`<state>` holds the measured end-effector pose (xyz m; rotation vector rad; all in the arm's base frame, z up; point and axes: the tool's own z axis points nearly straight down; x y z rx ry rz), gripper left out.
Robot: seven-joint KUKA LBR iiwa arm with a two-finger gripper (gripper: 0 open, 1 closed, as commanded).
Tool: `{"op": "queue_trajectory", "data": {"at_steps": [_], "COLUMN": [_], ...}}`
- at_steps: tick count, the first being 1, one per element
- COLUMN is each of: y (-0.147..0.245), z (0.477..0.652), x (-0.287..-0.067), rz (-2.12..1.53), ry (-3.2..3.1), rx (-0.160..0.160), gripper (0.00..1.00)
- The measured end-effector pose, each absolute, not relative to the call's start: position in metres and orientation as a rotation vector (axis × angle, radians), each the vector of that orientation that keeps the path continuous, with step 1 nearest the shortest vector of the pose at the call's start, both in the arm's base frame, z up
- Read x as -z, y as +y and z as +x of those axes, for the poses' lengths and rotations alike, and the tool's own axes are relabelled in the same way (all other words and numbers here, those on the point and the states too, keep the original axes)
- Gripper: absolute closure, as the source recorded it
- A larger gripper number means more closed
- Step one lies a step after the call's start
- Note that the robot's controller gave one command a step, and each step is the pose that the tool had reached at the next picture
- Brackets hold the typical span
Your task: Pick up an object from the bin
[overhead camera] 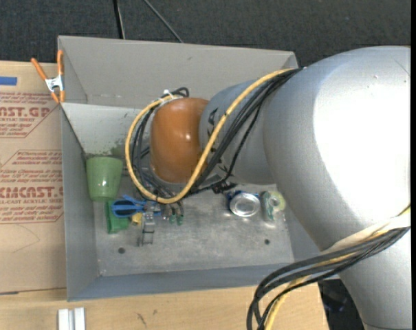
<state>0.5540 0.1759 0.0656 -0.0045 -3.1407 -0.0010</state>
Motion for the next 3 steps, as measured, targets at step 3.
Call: {"op": "queue_trajectory", "data": {"at_steps": [3], "y": [0.149], "z": [0.572], "x": [-0.346], "rz": [0.319], "ry": [-3.135], "rx": [0.001], "gripper": [1.0]}}
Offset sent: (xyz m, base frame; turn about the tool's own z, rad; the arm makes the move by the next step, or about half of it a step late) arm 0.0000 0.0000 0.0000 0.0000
